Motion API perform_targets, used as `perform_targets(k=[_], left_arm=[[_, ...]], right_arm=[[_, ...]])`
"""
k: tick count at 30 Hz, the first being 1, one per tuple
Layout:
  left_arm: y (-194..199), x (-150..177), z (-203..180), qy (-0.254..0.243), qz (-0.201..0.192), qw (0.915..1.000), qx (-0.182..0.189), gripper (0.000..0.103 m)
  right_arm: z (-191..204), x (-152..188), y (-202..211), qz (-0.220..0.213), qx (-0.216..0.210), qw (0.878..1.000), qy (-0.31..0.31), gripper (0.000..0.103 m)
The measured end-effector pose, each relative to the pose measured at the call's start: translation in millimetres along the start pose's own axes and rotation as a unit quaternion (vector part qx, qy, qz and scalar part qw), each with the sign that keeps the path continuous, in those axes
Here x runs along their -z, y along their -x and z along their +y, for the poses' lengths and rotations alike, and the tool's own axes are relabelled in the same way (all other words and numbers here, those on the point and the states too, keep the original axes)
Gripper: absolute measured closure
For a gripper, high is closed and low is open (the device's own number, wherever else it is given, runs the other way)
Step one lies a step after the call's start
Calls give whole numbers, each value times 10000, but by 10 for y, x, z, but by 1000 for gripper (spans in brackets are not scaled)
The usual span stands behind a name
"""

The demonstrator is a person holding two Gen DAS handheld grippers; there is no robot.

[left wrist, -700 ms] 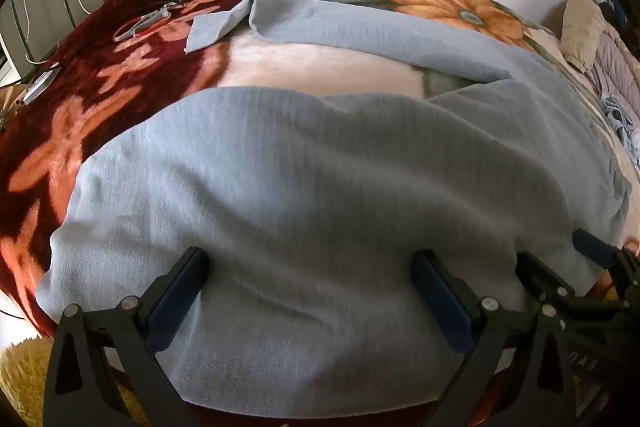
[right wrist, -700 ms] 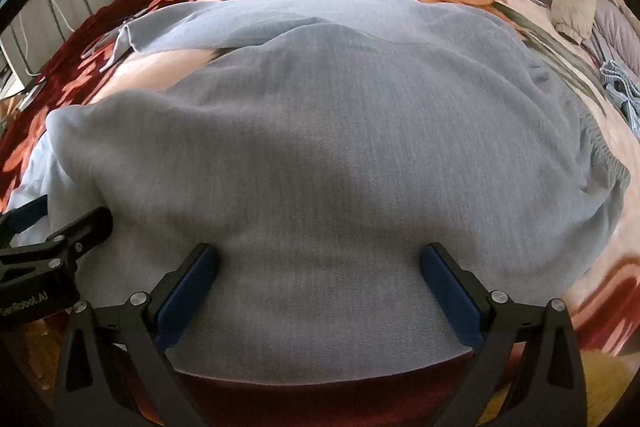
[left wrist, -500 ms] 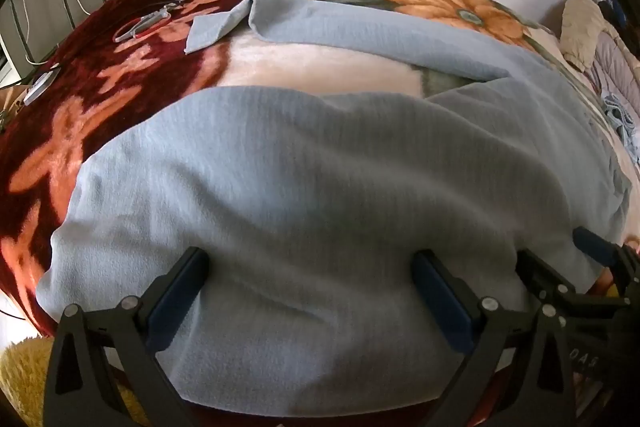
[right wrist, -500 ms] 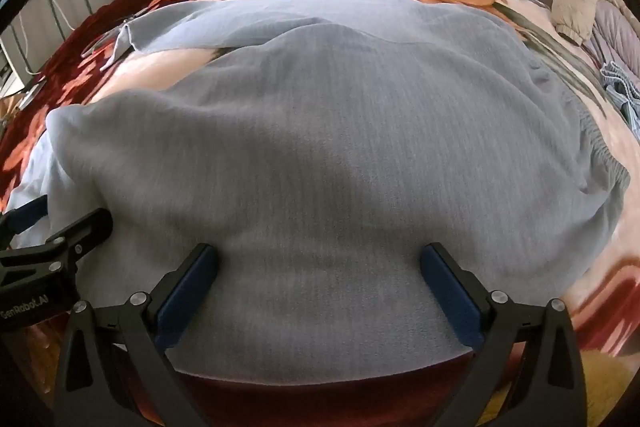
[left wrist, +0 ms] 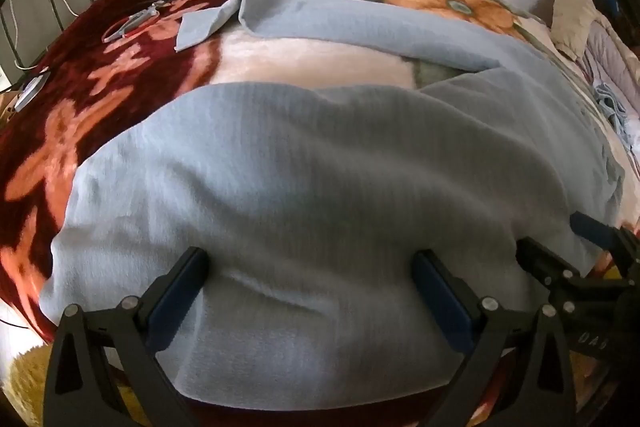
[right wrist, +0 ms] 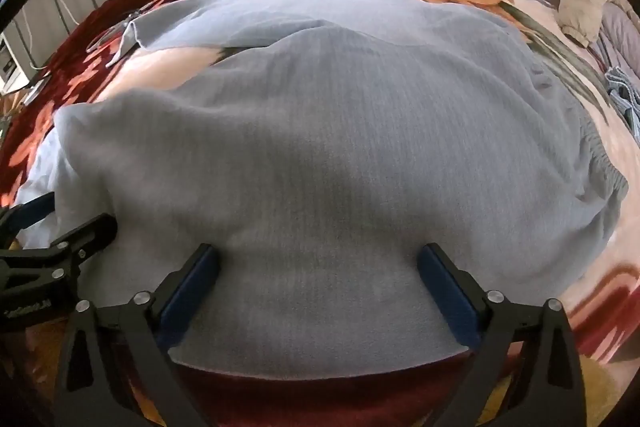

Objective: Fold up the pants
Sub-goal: 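Move both grippers over the grey sweatpants toward the leg and waistband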

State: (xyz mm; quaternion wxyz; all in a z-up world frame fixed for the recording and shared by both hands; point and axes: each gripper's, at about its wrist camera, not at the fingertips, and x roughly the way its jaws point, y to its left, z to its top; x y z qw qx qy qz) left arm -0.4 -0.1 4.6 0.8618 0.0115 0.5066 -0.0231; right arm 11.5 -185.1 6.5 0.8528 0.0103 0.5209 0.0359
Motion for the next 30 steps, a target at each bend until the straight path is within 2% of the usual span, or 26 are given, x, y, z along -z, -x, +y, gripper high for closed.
perform_targets(k=[4, 8, 14, 20, 25, 30], left_arm=[[59, -81, 74, 88, 195, 9997, 128, 1], [217, -224, 209, 292, 51, 9994, 161, 1], [313, -616, 485, 307, -165, 9993, -128, 1], [115, -987, 882, 461, -116, 9978, -455, 1], [-221, -1298, 1168, 450, -15, 9958, -803, 1], [-505, -1538, 1345, 528, 37, 9942, -937, 2]], right_arm=[[-146, -108, 142, 27, -36, 9999, -127, 10], [-389, -251, 334, -174, 77, 9993, -307, 11], [-957, -535, 472, -368, 440, 9961, -665, 11], [-1487, -777, 380, -327, 909, 9909, -939, 11], [-1903, -899, 182, -161, 1294, 9854, -1091, 11], [-2227, -961, 11, -41, 1346, 9819, -1332, 11]])
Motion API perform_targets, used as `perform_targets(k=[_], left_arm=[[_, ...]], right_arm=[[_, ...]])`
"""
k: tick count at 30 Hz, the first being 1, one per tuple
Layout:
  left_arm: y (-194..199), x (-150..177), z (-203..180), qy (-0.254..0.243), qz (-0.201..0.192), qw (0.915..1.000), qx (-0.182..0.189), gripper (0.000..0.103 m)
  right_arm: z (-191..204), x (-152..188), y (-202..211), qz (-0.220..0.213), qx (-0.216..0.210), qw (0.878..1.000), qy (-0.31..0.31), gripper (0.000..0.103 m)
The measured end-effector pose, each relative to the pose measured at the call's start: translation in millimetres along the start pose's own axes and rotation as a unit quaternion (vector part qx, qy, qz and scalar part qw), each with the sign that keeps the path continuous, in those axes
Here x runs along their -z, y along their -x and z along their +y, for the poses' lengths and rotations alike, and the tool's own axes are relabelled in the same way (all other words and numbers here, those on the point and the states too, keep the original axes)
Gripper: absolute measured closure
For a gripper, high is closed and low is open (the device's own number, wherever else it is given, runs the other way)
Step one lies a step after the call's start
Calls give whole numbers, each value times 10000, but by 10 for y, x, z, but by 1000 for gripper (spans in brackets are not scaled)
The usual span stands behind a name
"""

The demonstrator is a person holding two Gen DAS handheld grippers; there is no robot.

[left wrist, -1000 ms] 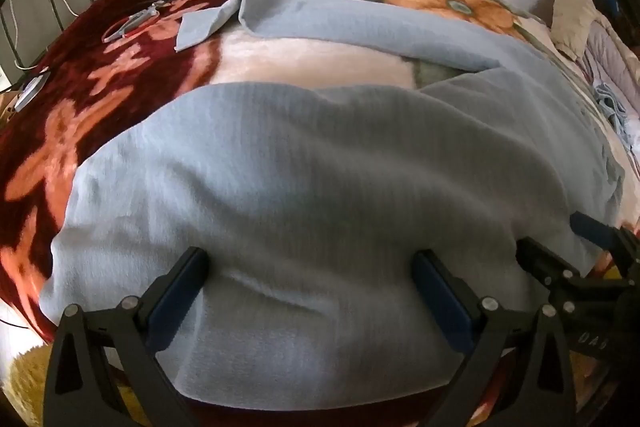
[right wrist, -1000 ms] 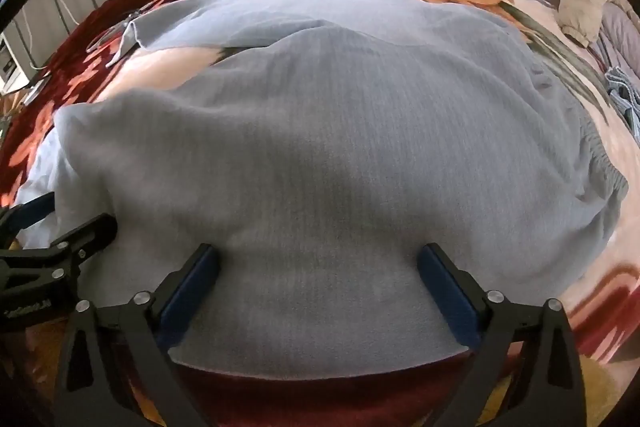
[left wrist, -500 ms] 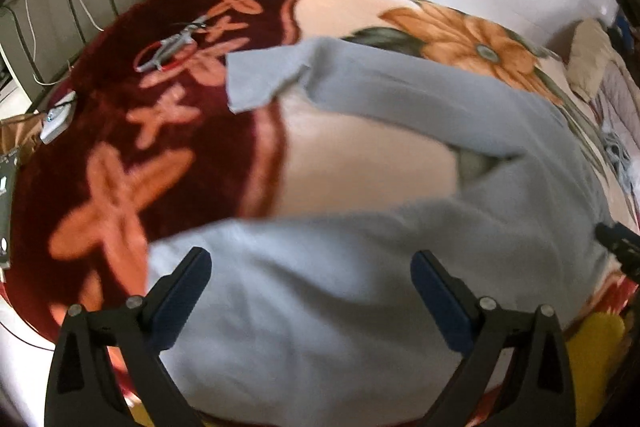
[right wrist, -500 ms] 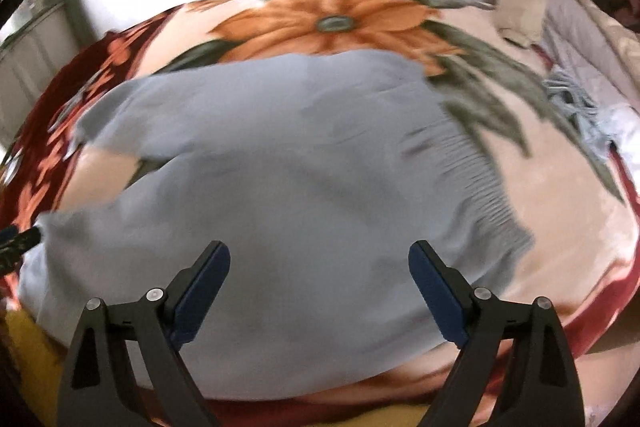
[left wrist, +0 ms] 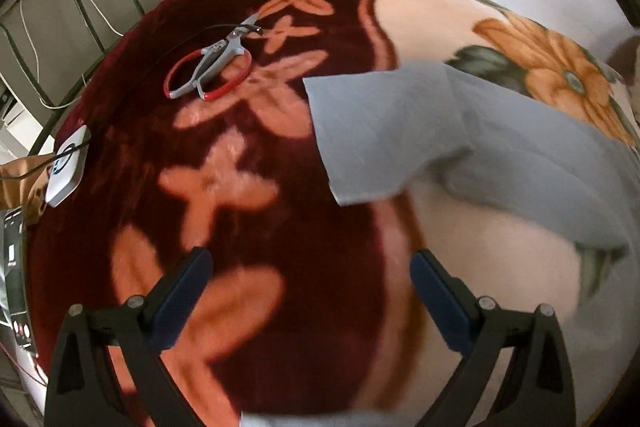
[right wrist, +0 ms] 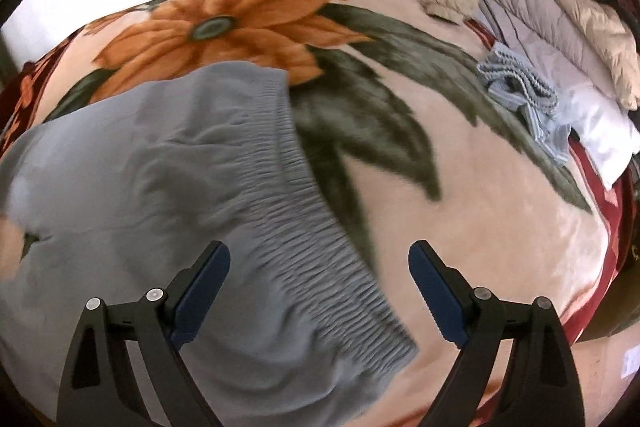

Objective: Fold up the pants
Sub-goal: 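Move both grippers over the grey sweatpants toward the leg and waistband, then grasp the pant leg edge with left gripper while right grasps the waistband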

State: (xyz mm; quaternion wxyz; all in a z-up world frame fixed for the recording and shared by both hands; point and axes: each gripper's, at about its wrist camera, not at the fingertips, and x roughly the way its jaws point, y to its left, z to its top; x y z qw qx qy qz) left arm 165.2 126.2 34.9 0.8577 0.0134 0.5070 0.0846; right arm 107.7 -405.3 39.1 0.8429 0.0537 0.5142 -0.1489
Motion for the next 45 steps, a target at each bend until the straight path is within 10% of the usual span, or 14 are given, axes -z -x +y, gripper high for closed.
perform_targets(k=[14, 24, 30, 33, 45], left_arm=[[-165, -231, 167, 801, 29, 9952, 566, 4], [-526, -361, -83, 873, 328, 9932, 690, 35], [-482, -367, -137, 804, 199, 9928, 864, 91], [-413, -377, -33, 968, 114, 9925, 741, 95], [-400, -416, 283, 834, 236, 9953, 441, 96]], right_arm=[[-181, 18, -314, 350, -411, 9982, -259, 10], [-15, 63, -339, 234, -353, 9991, -73, 12], [0, 107, -255, 162, -497, 9986, -11, 40], [44, 89, -155, 100, -610, 9979, 217, 77], [-286, -113, 47, 275, -267, 9991, 171, 86]])
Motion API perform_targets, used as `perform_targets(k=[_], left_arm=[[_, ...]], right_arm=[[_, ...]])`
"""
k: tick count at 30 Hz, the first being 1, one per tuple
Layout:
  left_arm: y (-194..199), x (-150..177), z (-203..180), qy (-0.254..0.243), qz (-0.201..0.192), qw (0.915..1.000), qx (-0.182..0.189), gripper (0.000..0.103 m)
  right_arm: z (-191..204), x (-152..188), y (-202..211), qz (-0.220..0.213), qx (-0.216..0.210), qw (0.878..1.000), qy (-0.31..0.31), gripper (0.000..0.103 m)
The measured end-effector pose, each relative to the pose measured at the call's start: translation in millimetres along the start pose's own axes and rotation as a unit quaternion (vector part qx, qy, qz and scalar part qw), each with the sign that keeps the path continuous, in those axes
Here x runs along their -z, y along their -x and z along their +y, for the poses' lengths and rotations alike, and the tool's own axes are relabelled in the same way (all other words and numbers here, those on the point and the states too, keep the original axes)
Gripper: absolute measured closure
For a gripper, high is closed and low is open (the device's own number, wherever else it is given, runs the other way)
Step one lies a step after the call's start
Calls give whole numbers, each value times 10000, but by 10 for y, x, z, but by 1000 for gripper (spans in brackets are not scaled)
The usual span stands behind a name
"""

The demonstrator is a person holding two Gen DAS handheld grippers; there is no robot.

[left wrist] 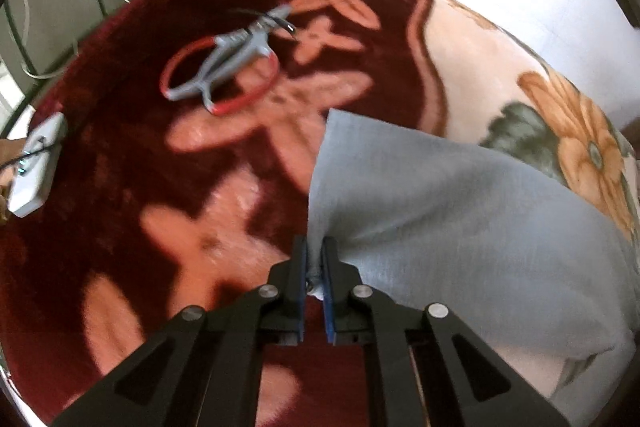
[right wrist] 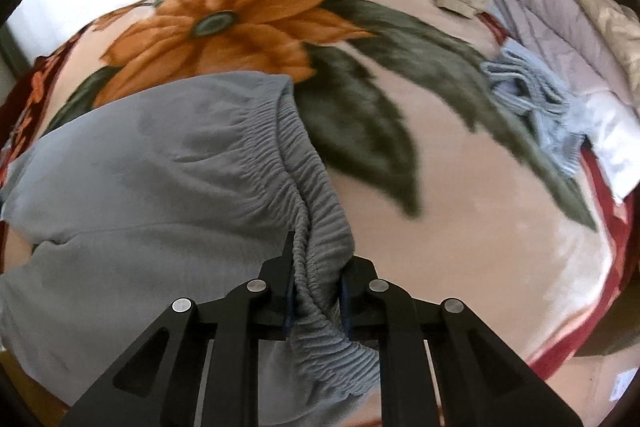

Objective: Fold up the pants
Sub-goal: 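Grasp the pant leg edge with left gripper while right grasps the waistband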

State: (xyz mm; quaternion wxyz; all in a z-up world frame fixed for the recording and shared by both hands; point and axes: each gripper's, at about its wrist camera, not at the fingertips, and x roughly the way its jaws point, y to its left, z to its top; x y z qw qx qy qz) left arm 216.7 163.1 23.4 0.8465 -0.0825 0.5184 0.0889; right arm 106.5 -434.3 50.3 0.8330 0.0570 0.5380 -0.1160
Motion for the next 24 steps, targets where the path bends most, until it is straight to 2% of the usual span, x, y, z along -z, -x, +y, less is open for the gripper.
perform_targets(k=[4, 8, 13, 15, 18, 24], left_arm=[[-11, 163, -89, -187, 163, 9996, 159, 95], [12, 257, -167, -475, 137, 9988, 26, 95], [73, 233, -155, -505, 117, 9986, -133, 82], [142, 248, -138, -478, 82, 9987, -158, 67], [269, 311, -128, -449, 60, 9989, -107, 50], [476, 392, -280, -656, -12, 9978, 90, 40]], right_arm=[[-261, 76, -40, 179, 119, 9994, -265, 86], [-265, 167, -199, 498, 134, 9987, -55, 85], [-213, 137, -180, 504, 300, 9982, 138, 75], [-232, 136, -83, 419, 348, 9985, 107, 71], [-248, 137, 98, 266, 412, 9987, 123, 70], [-208, -59, 316, -200, 544, 9982, 138, 62]])
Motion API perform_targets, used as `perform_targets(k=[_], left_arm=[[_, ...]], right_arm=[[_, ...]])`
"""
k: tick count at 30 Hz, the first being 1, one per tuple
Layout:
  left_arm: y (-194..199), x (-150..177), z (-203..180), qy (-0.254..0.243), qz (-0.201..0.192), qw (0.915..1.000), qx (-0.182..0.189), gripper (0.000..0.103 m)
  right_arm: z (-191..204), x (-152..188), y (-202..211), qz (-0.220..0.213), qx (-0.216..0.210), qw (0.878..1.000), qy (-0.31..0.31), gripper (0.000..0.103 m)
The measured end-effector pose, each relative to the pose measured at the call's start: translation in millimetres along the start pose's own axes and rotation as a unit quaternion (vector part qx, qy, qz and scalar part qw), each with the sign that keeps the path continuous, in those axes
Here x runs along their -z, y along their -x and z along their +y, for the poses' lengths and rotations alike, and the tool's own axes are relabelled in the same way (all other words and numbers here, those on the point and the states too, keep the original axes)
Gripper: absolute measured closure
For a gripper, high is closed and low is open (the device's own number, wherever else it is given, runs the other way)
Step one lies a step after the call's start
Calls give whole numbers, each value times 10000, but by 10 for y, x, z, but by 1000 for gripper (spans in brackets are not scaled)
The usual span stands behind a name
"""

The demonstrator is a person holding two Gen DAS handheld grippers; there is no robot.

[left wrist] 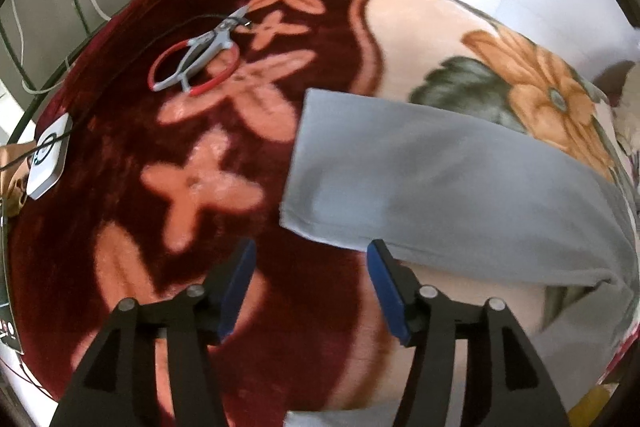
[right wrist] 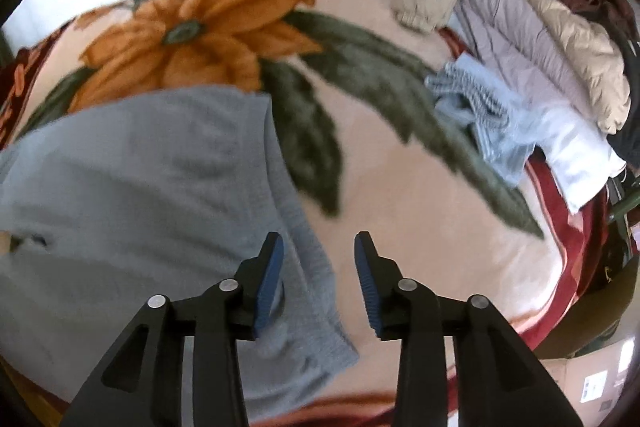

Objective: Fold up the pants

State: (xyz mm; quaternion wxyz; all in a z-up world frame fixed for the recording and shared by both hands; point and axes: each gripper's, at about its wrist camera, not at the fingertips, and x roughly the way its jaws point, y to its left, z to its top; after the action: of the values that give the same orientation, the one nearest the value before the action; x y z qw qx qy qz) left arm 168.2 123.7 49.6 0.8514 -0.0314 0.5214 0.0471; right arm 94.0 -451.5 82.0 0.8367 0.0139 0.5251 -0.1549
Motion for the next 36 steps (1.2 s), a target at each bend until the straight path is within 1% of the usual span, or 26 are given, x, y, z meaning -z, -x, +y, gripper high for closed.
perform_targets(k=[1, 3, 6, 7, 9, 11, 13, 15, 16, 18, 20, 25, 28, 31, 36], left_arm=[[13, -13, -54, -11, -36, 10000, 57, 40], [-7, -70, -161, -26, -84, 9998, 182, 37], [-125, -157, -325, -21, -45, 9995, 307, 35], [-180, -172, -378, -15, -19, 9994, 345, 35], [-287, -195, -447, -33, 14, 9993, 371, 35], [-405, -200, -510, -73, 64, 9994, 341, 35], [-538, -188, -540, -104, 123, 9993, 330, 34], [-600, -176, -537, -83, 46, 9994, 338, 29], [-613, -171, -532, -88, -10, 9994, 333, 28], [-632, -176, -537, -131, -30, 9995, 283, 25], [-623, -177, -544, -164, -32, 9995, 251, 25], [-495, -156, -549, -279, -3, 9995, 137, 25], [-317, -88, -582, -405, -108, 9991, 112, 25], [-90, 22, -637, -515, -222, 9983, 127, 22], [256, 248, -756, -583, -254, 9976, 278, 22]], right_arm=[[19, -67, -22, -38, -67, 10000, -18, 60], [109, -230, -159, -35, -295, 9996, 7, 59], [212, -384, -401, 67, -535, 9985, -60, 59], [252, -463, -540, 141, -611, 9980, -98, 59], [304, -536, -708, 193, -602, 9979, -116, 59], [351, -613, -931, 304, -390, 9988, -19, 59], [369, -639, -1115, 485, -270, 9984, 95, 54], [323, -677, -1174, 383, -364, 9986, 20, 49], [290, -692, -1184, 384, -434, 9983, -57, 49], [234, -695, -1169, 306, -575, 9976, -219, 49], [201, -653, -1101, 150, -646, 9973, -312, 49], [120, -580, -828, -127, -573, 9967, -556, 49], [90, -512, -605, -285, -655, 9957, -582, 48], [93, -411, -381, -339, -750, 9948, -593, 49], [168, -118, -22, -383, -923, 9937, -506, 48]])
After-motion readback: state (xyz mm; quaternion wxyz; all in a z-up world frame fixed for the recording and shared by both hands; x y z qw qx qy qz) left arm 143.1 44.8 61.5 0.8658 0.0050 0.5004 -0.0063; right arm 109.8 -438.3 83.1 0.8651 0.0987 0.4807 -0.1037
